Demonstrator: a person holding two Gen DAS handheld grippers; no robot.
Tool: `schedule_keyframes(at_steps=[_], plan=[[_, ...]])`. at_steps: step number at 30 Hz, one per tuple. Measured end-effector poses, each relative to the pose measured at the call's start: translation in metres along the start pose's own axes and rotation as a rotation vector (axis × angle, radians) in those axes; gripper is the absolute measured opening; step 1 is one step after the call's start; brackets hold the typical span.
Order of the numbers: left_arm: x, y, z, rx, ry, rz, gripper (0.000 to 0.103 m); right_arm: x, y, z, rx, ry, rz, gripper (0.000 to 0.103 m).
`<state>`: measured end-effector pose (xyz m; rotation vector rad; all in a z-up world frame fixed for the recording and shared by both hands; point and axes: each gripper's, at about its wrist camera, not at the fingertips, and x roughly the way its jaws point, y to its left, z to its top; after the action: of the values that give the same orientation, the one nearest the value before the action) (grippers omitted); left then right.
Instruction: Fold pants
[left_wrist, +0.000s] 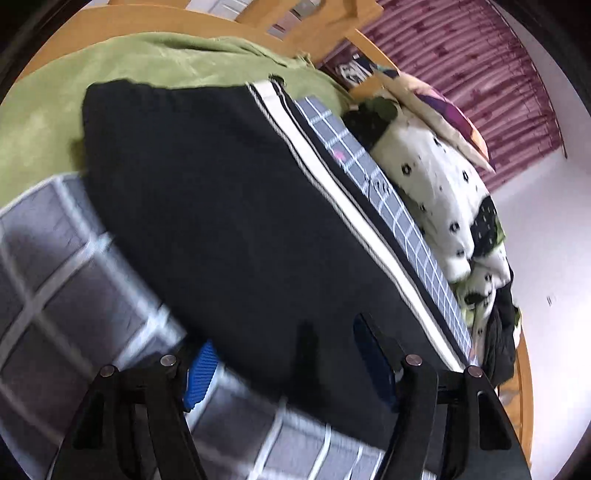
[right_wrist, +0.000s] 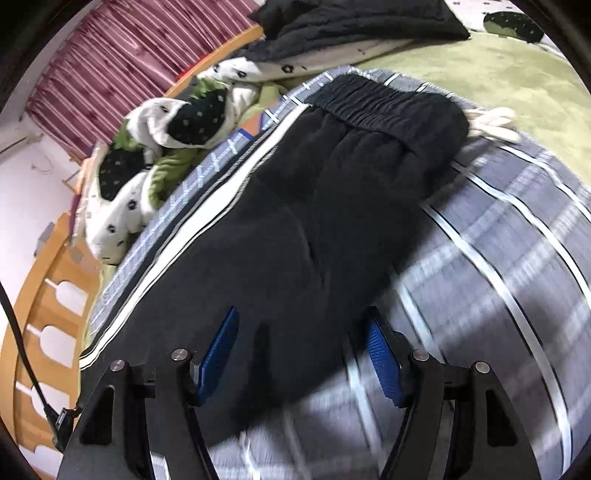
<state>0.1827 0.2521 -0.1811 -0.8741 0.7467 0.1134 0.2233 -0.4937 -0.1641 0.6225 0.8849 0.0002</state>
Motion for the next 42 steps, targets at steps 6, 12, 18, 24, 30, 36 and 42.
schedule_keyframes(at_steps=[6,12,18,24,30,36,42], plan=[[0.022,-0.029,0.027,0.093,-0.023,0.146,0.011,0.034,0.020,0.039,-0.035,-0.010,-0.115,0.024],[-0.043,-0.073,0.035,0.188,-0.097,0.062,0.008,-0.013,0.041,0.066,-0.018,-0.079,-0.015,0.014],[-0.106,-0.066,-0.004,0.256,-0.061,0.012,0.009,-0.098,0.042,0.059,-0.152,-0.095,-0.017,0.014],[-0.094,-0.012,-0.075,0.272,0.025,0.168,0.009,-0.110,-0.009,0.008,-0.140,0.049,-0.036,0.017],[-0.097,0.007,-0.088,0.198,0.070,0.257,0.046,-0.100,-0.055,-0.044,-0.042,0.094,-0.065,0.043],[-0.127,0.005,-0.095,0.206,0.034,0.259,0.064,-0.121,-0.071,-0.031,0.058,-0.066,-0.033,0.073],[-0.144,0.019,-0.107,0.206,-0.008,0.275,0.064,-0.091,-0.085,0.004,0.206,-0.081,-0.101,0.040]])
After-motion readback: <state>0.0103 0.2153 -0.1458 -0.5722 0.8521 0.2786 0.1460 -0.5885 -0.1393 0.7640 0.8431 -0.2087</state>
